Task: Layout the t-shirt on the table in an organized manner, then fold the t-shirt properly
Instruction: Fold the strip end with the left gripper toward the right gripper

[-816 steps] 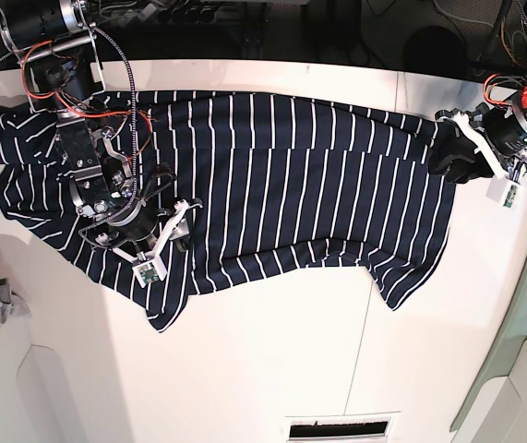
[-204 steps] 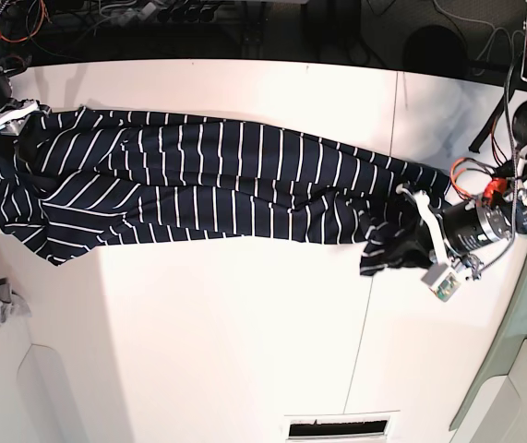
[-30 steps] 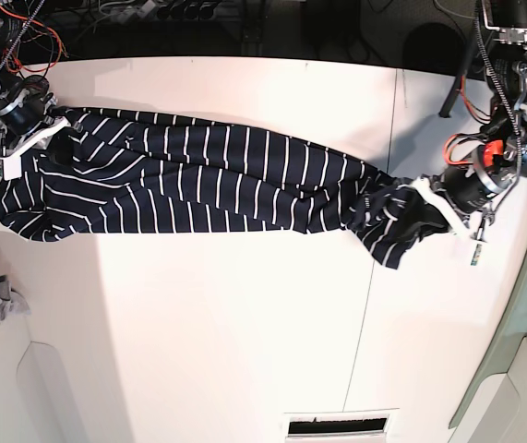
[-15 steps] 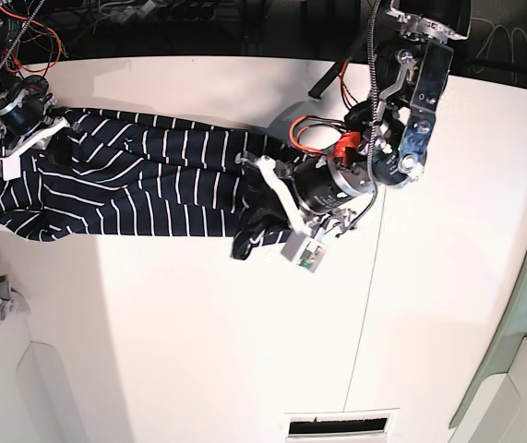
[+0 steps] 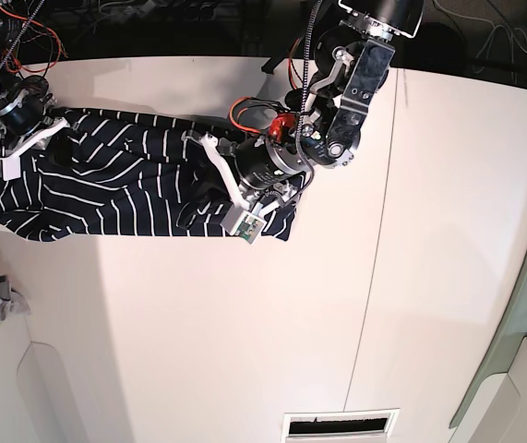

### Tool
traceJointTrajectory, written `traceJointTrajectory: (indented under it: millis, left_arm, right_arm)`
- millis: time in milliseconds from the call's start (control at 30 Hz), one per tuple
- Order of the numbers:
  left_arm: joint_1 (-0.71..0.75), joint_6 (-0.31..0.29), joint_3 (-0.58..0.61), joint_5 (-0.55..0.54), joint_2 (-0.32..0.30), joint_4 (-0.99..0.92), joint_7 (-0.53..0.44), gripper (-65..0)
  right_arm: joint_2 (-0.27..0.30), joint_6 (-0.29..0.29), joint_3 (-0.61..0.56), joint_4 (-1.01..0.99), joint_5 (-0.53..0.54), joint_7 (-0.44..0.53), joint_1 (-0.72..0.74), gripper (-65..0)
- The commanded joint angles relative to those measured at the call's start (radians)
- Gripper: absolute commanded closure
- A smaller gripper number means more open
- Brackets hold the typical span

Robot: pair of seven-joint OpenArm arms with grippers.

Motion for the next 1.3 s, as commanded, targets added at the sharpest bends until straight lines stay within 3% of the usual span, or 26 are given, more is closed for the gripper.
traceJointTrajectory:
  millis: [0,33,133,233,500,633,733,767,933,1133,1267]
  left_arm:
    - [-0.021,-0.055,0.003,-0.022,0.012,0.011,-0.033,0.0]
    - [-0.022,-0.104,0.003,-0.027,0.014,0.009,-0.045,-2.7]
    - [-0.024,-0.218,0.003,-0.097,0.025,0.009,-0.054,-21.2]
    - [-0.024,-0.254,0.021,-0.191,0.027,0.009,-0.042,-30.7]
    - [-0.024,-0.253,0.121,-0.196,0.027,0.009,-0.04,-30.7]
    - [-0.024,-0.253,0.092,-0.13,0.027,0.01,-0.024,-30.7]
    - [-0.023,-0.266,0.033,-0.131,0.027,0.03,0.033,-30.5]
    - [-0.023,-0.277,0.013,-0.134,0.025,0.041,0.046,-30.5]
    - [-0.024,-0.28,-0.063,-0.15,0.016,0.076,0.05,-30.5]
    - [-0.023,-0.28,-0.103,-0.148,0.016,0.076,0.066,-30.5]
    - [-0.021,-0.279,-0.13,-0.137,0.015,0.076,0.086,-30.5]
  right_arm:
    - [0.016,-0.002,0.005,0.008,0.0,0.0,0.003,-11.9]
    - [0.017,-0.001,0.005,0.009,0.007,0.0,0.002,-18.2]
    - [0.02,-0.001,0.006,0.016,0.056,-0.023,0.003,-30.9]
    - [0.022,0.011,0.023,0.066,0.116,-0.061,0.002,-32.0]
    - [0.033,0.006,0.151,0.293,0.142,-0.158,0.003,-32.0]
    - [0.09,-0.074,0.211,0.288,0.066,-0.132,0.003,-32.1]
    - [0.154,-0.118,0.221,0.227,0.022,-0.11,0.004,-42.1]
    - [0.172,-0.117,0.22,0.195,0.023,-0.11,0.011,-45.6]
    - [0.219,-0.063,0.219,-0.005,0.09,-0.112,0.087,-45.3]
    - [0.22,-0.006,0.156,-0.239,0.121,-0.111,0.179,-45.3]
    - [0.202,0.021,0.097,-0.269,0.146,-0.112,0.179,-45.1]
